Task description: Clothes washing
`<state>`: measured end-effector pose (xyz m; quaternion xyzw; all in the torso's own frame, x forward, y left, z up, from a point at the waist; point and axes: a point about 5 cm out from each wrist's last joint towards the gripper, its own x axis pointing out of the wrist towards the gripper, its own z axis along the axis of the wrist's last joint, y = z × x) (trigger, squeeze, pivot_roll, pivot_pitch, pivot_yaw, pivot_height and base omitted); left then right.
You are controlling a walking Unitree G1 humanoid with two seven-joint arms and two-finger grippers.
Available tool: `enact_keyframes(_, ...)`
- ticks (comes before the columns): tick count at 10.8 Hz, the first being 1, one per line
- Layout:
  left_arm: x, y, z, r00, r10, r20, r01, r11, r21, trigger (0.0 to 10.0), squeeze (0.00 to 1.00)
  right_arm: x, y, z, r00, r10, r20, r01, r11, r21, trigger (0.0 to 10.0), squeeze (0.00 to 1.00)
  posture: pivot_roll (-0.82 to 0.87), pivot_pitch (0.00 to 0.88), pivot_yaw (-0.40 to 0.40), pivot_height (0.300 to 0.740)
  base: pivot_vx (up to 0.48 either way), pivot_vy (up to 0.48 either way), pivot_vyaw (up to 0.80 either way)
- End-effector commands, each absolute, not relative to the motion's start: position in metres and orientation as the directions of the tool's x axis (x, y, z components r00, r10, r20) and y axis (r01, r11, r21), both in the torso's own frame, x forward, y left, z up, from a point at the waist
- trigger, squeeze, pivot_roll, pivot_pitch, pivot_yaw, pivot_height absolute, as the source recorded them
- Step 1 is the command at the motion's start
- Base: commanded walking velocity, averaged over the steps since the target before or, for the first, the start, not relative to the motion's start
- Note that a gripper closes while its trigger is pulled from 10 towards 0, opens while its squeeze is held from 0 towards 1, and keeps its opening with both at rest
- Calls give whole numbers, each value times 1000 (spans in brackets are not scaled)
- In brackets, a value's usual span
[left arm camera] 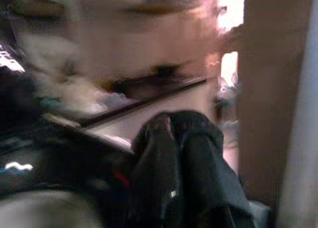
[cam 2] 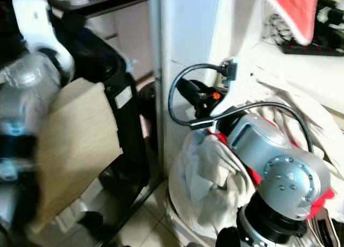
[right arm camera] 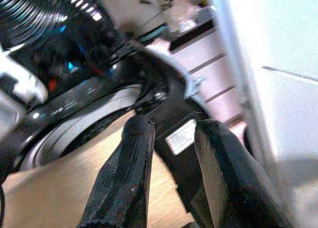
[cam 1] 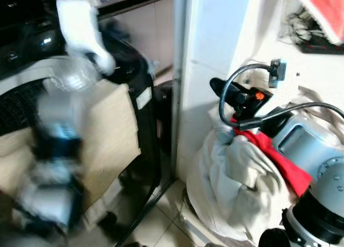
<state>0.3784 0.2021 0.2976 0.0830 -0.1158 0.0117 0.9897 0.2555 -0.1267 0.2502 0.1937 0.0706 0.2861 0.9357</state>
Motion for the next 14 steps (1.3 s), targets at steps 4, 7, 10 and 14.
enact_keyframes(4, 401, 252, 294, 988, 155, 4, -142, 893, 426, 10000, 0, 253, -122, 248, 825, 566, -17, -526, 778, 344, 10000, 0, -194, 0, 23, 740, 0, 0, 0)
enact_keyframes(7, 401, 268, 288, 978, 203, -56, -162, 892, 422, 10000, 1000, 251, -121, 246, 824, 566, -22, -528, 781, 333, 10000, 0, -197, 0, 26, 740, 0, 0, 0)
enact_keyframes(10, 400, 277, 285, 972, 224, -73, -173, 890, 422, 10000, 1000, 250, -121, 244, 822, 569, -22, -532, 781, 327, 10000, 0, -197, 0, 22, 740, 0, 0, 0)
enact_keyframes(14, 396, 290, 302, 943, 328, 60, -320, 841, 436, 10000, 1000, 251, -121, 244, 822, 569, -21, -533, 782, 323, 10000, 0, -196, 0, 19, 740, 0, 0, 0)
